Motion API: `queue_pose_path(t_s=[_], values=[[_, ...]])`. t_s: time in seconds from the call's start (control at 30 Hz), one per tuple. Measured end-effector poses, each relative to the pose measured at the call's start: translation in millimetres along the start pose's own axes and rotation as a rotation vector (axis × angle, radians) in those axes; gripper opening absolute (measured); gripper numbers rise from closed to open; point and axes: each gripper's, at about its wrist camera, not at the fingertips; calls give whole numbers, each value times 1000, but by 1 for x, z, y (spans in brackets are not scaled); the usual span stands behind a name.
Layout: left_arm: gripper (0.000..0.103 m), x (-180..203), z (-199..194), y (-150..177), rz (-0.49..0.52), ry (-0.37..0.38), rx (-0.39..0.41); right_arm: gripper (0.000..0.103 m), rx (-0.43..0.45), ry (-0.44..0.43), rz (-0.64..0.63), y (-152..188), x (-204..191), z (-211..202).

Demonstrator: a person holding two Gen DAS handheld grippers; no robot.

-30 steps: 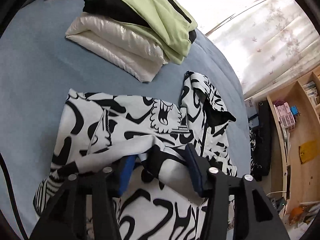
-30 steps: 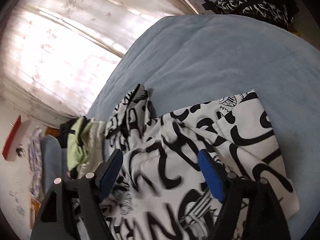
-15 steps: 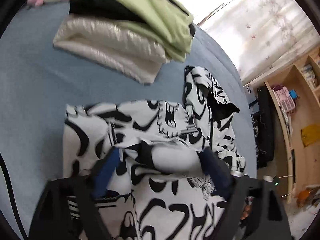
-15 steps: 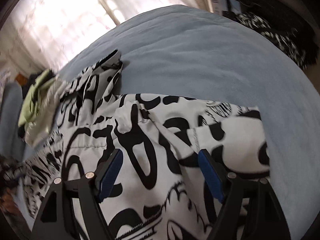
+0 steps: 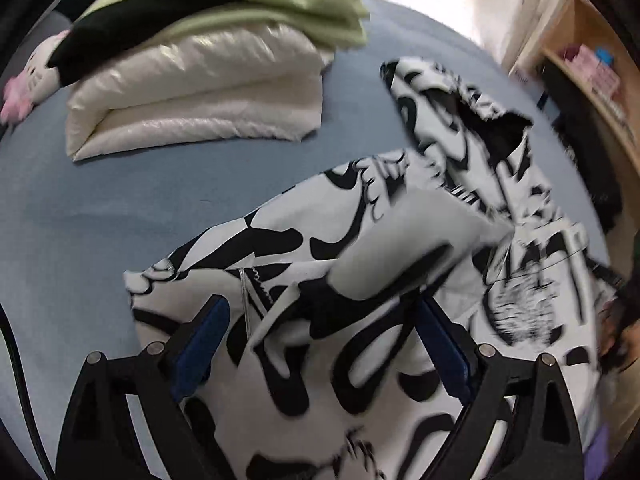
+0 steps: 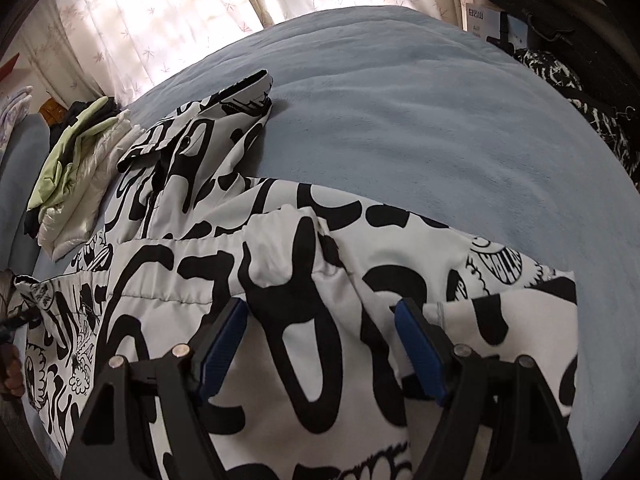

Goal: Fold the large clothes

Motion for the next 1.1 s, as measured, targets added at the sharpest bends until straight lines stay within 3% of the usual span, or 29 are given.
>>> queue_pose_path(t_s=[0.03,0.07,0.13,0.17,0.27,0.33,0.47,0.63,0.8,0.93,1.1], values=[[85,0,6,-1,0,-6,-10,65,-6,-17,2,-1,1,2],[81,0,13,-2,0,-3,-20,47,-5,-32,4,-1,3,2],[58,3,17,-2,0,20,-16,31,12,-23,9,0,3,0],[55,6,17,0,0,21,-12,15,32,-11,8,3,2,-3],[34,23,11,5,50,-42,30,7,98,17,-10,11,-4,-20],[11,34,3,9,90,-136,71,6,159,32,-17,17,-9,-36],[8,42,-22,8,88,-168,141,5,293,40,-14,20,-16,-73],[7,55,-41,-13,48,-192,250,5,394,98,-16,2,-24,-90],[7,58,-12,-39,-3,-220,240,5,357,180,20,-25,-17,-48],[9,51,50,-45,-4,-266,131,5,203,251,42,-23,-4,13],[12,40,54,-40,-32,-227,172,11,184,222,84,-20,9,20]])
Point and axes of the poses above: each gripper's, at about its wrist camera, not at the fingertips, and z roughly the way its jaws point, x to its right, y to its underside, and after that the axes turned 3 degrees about -x, right-handed
